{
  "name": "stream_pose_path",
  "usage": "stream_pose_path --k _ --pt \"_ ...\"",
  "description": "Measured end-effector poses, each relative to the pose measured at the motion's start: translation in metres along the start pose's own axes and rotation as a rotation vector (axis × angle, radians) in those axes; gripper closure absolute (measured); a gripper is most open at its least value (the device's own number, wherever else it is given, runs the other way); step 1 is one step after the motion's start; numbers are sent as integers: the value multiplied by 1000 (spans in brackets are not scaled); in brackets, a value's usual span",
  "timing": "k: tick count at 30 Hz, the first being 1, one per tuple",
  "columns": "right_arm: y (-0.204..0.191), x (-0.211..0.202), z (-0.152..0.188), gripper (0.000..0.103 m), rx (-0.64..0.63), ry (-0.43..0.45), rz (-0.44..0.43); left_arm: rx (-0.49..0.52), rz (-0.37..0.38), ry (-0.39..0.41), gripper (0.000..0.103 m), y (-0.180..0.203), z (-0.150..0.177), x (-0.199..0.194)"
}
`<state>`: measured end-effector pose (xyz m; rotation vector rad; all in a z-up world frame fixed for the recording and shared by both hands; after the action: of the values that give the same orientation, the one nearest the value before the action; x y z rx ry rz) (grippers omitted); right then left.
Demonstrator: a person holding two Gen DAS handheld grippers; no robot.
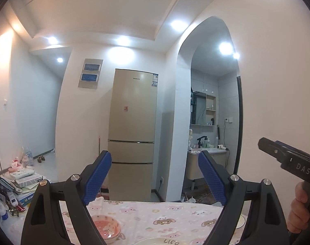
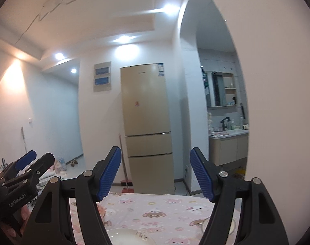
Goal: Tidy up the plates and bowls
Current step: 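Raise both tools and swing them toward the white bowl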
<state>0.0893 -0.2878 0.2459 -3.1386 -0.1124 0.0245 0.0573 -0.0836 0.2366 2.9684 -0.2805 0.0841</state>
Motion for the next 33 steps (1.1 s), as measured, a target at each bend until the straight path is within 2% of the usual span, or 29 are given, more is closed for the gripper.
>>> stream_pose_path --k 8,15,18,21,24,27,30,32,33 --pt "39 -25 -2 32 -25 42 110 -40 103 -38 15 50 7 14" --pt "87 -13 9 32 24 -23 199 -119 241 -128 14 87 36 54" --pt "109 -3 22 32 50 -86 225 -106 230 -260 15 103 65 78" --pt "128 9 40 32 68 -163 229 -87 228 -349 15 115 95 97" --pt "152 28 63 32 116 -228 246 -108 226 -428 15 125 125 116" --pt "177 45 86 32 160 -250 305 -131 199 -500 15 136 156 142" --pt "193 62 109 32 142 -238 373 -132 181 -562 15 152 190 167" --pt "198 78 125 32 107 -235 352 -122 176 -593 15 161 211 178" --pt "201 91 138 32 87 -264 299 -124 180 -609 15 164 221 183"
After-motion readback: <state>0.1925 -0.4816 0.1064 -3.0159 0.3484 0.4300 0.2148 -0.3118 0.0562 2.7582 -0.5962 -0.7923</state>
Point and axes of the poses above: each gripper's, at about its wrist camera, not at the fingertips, and x roughly the way its jaws point, y to its right, z to its underside, the point moved 5 cm from there along x, roughly the way its jaws point, and after that the axes turned 4 degrees about -x, right-handed, at the moved point
